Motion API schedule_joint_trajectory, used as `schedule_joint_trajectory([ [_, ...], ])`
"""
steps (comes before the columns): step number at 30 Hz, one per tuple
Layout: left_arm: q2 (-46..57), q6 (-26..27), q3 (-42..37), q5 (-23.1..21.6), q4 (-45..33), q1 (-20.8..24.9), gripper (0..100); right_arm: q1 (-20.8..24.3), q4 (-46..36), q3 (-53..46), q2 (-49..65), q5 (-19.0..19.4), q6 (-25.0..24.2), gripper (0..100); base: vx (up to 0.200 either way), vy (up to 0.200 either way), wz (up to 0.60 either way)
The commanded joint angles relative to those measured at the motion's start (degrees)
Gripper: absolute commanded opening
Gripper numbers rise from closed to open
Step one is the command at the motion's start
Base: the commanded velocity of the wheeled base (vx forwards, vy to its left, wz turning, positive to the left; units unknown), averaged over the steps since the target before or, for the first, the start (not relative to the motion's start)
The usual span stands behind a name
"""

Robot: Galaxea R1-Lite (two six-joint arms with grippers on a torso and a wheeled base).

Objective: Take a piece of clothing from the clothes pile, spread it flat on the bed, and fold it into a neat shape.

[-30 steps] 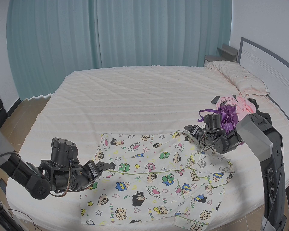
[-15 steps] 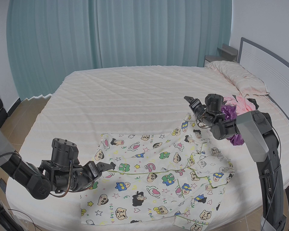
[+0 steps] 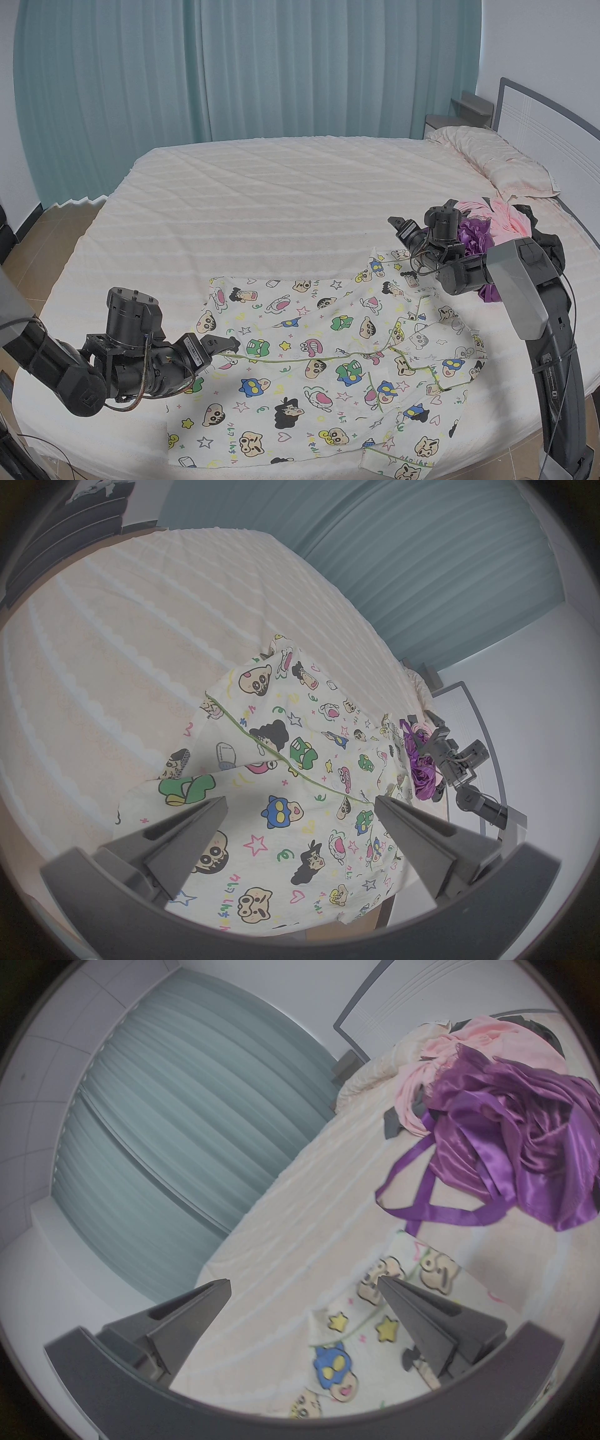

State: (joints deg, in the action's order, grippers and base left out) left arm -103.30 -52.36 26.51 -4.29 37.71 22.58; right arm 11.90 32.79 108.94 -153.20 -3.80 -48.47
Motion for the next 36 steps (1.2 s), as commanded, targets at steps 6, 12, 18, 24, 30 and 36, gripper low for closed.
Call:
schedule_joint_trajectory([
  [6,1.17,0.15,0.03,0.16,0.18,-0.78,100,-1.0,6.05,-25.61,13.37,0.2,7.51,100,0.0,0.0,0.0],
  [12,1.61,0.33,0.2,0.34,0.26,-1.66,100,-1.0,10.8,-34.76,17.5,0.64,8.22,100,0.0,0.0,0.0],
  [18,0.82,0.15,1.17,-0.54,0.35,-7.37,100,-1.0,28.47,-62.79,25.41,0.11,8.57,100,0.0,0.0,0.0],
  [24,-0.5,0.24,1.0,-5.29,0.35,-10.1,100,-1.09,42.44,-77.91,25.76,-0.06,8.74,100,0.0,0.0,0.0],
  [30,-1.46,3.67,0.2,-11.09,-0.18,-14.58,100,-2.58,52.9,-91.09,27.25,0.11,8.66,100,0.0,0.0,0.0],
  [36,-5.59,16.32,-5.42,-12.58,0.35,-18.71,100,-3.64,56.68,-100.5,28.04,0.46,7.78,100,0.0,0.0,0.0],
])
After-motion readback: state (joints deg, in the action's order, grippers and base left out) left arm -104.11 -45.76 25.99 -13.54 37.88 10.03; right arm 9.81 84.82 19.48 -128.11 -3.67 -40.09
